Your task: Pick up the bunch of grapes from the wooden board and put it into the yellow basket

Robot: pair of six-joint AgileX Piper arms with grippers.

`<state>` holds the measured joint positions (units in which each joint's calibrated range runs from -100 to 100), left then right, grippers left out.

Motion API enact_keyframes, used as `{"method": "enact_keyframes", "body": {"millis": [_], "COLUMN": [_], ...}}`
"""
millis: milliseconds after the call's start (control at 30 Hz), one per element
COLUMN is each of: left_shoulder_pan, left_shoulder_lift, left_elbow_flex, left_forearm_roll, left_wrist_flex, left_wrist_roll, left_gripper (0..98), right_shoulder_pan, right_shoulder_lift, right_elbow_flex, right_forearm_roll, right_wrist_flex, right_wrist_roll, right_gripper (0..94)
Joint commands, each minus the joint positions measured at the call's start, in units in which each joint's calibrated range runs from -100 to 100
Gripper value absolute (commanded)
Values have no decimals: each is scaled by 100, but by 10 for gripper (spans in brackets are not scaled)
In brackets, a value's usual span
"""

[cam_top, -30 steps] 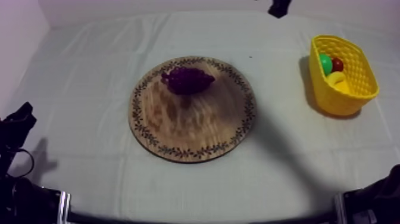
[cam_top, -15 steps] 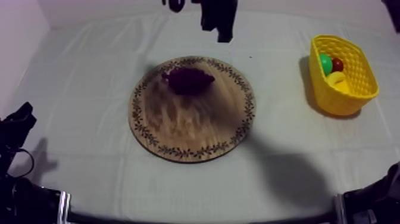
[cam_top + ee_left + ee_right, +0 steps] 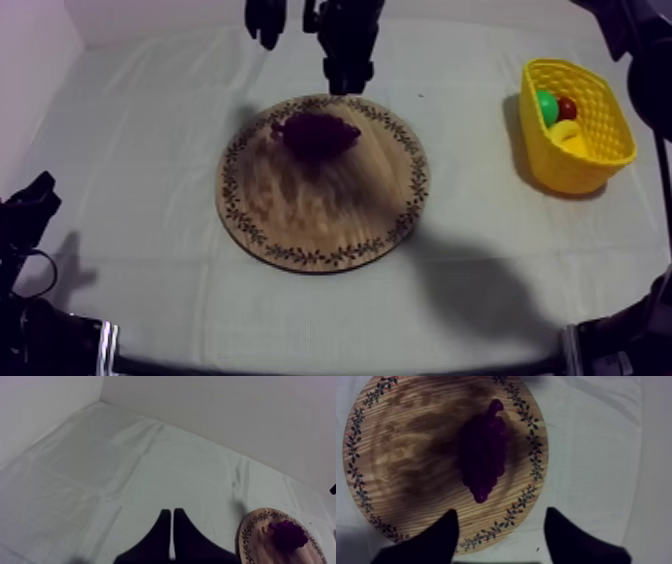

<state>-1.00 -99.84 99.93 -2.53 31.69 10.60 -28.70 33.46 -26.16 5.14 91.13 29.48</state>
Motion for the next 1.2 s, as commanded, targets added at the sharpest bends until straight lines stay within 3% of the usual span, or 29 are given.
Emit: {"method": "enact_keyframes", "body": {"millis": [0,200,667,1000,1167], "left_shoulder_pan": [2,2,2,2,2], "left_shoulder_lift": [2,2,2,2,2], "left_elbow_flex": [-4,-4,-4,-4,-4], "left_forearm_roll": [1,1,1,1,1], "left_wrist_flex": [-1,-1,-1,-1,-1], "left_wrist_roll": [2,2,2,2,2], "left_gripper": [0,0,0,0,0], "right_shoulder_pan": [-20,-68,-116,-136,-143], "right_shoulder_lift": [55,399,1652,2360,2544], "right_elbow_flex": [16,-45,-770,-1521,-1598], "right_forearm_roll": [10,-2,-74,-39,-39], "right_wrist_flex": [-26,-84,3,167,226], "right_wrist_roll": [-59,-161,-174,-175,-155], "right_gripper": [641,702,721,707,627]}}
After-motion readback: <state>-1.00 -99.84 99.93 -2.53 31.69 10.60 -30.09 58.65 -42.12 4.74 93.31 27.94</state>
